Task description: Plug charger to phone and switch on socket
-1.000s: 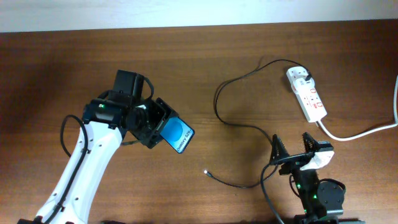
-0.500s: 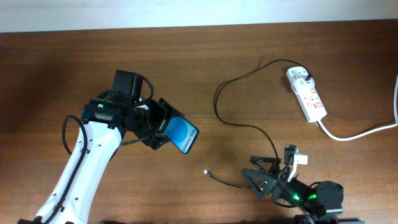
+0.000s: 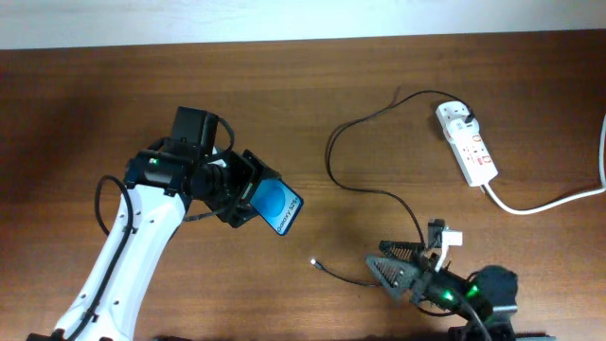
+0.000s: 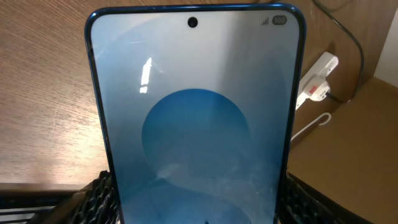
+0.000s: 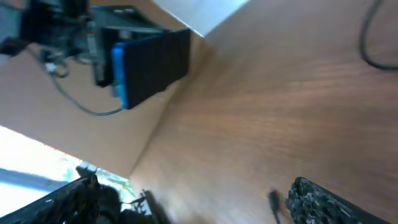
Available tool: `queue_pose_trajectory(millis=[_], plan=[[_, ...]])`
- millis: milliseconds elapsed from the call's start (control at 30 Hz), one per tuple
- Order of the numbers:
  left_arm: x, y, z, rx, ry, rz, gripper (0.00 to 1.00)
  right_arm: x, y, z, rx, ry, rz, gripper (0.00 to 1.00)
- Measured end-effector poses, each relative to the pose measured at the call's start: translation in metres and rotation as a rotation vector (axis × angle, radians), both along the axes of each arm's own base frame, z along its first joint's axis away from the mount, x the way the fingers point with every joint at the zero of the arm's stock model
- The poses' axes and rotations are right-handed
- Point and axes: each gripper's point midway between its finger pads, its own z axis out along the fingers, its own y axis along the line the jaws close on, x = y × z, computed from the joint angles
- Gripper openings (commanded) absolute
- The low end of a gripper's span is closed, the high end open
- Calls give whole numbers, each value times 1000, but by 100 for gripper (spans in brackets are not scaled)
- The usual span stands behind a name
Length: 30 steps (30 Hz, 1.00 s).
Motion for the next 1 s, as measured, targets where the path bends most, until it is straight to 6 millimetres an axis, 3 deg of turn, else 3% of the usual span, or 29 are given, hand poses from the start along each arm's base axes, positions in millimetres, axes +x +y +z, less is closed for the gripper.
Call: queue_pose_trajectory(millis=[100,200,333,533,667,733,833,933,1000], plan=[[0,-1,1,-5,-1,-2,30,11,-4,-21,-50,64,-31,98],[-1,-2,1,-11,-1,-7,26,22,-2,-15,-52,17,-11,98],[-1,-2,1,-12,0,-7,22,16,6,-20,-6,103,57,98],[-1,-3,2,-19,1,-10,22,34,8,43,20,38,80,98],[-1,-3,2,-20,0,-10,22,59,-7,-4,-162,220,-20,98],[-1,-4,3,-24,1,-12,18,67,-13,-17,-212,242,-48,98],[-4,-9,6,-60,10,-25,19,67,-21,-40,-267,333,-78,98],[-5,-10,7,-71,12,-29,20,46,1,-27,-153,351,79,98],[-5,-10,7,-72,12,-29,22,45,7,-15,-118,307,126,98]])
